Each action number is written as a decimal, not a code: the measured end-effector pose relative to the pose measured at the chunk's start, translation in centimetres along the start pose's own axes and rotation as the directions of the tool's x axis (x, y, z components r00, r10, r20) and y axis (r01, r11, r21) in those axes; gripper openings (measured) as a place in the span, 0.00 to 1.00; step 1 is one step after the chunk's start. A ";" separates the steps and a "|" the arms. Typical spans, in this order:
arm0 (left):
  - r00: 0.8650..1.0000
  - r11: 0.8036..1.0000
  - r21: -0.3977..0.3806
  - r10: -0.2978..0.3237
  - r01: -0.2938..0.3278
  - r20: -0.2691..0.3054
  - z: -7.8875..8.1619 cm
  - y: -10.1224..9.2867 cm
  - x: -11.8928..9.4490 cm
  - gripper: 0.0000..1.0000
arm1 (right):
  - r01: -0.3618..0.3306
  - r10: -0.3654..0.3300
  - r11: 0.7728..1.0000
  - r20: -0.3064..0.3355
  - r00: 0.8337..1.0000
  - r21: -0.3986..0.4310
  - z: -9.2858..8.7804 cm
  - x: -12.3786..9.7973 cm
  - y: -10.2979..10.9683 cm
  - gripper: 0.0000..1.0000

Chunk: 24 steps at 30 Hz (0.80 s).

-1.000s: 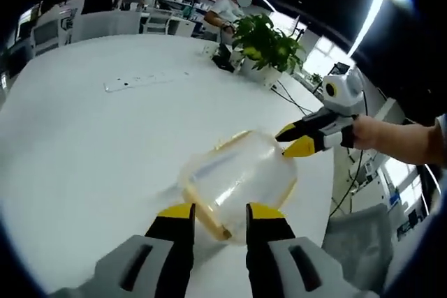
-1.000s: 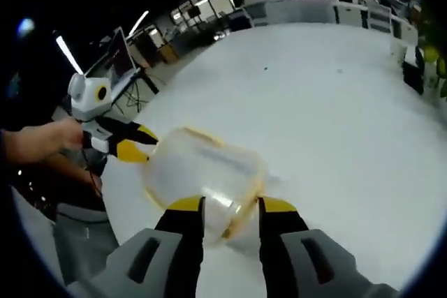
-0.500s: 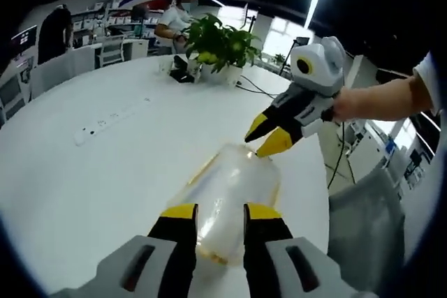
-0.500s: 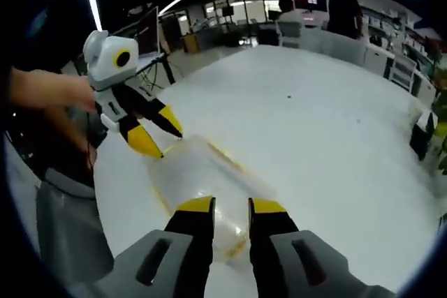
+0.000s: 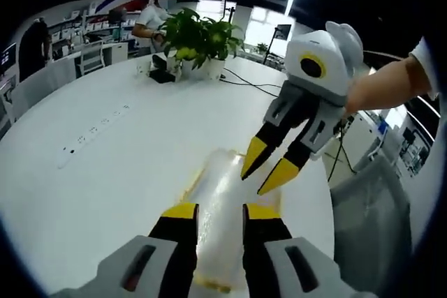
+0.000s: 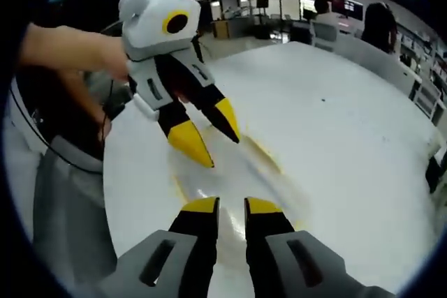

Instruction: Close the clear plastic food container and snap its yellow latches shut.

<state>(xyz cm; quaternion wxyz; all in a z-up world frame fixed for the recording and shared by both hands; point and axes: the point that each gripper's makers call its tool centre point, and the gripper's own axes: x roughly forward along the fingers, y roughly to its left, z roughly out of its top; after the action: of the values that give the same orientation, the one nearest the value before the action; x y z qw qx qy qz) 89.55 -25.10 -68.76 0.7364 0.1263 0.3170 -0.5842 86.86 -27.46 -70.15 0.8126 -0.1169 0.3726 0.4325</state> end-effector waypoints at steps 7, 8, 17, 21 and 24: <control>1.000 1.000 0.013 0.002 -0.002 -0.025 0.1 0.6 0.4 0.19 | -0.035 0.035 0.999 -0.003 0.999 -0.016 0.1 0.2 1.1 0.11; 1.000 1.000 0.016 0.001 0.000 -0.028 0.1 0.6 0.4 0.19 | -0.041 0.040 0.999 -0.005 0.999 -0.022 0.1 0.2 1.2 0.11; 0.998 0.999 0.042 -0.005 0.008 -0.056 0.5 0.7 0.7 0.23 | -0.115 0.113 0.990 -0.033 0.993 -0.077 -0.5 0.2 3.0 0.13; 0.998 0.998 0.058 0.000 0.004 -0.066 0.7 0.9 0.7 0.24 | -0.117 0.109 0.983 -0.059 0.992 -0.143 -0.9 0.3 3.6 0.14; 0.997 0.997 0.079 -0.002 0.008 -0.081 0.8 1.1 0.8 0.25 | -0.112 0.097 0.969 -0.078 0.992 -0.219 -1.1 0.4 4.0 0.15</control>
<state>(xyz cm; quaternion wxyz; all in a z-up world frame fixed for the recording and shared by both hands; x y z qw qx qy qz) 90.90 -25.86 -68.83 0.7159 0.1782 0.3232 -0.5927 83.30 -25.42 -70.71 0.7576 -0.2019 0.3545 0.5095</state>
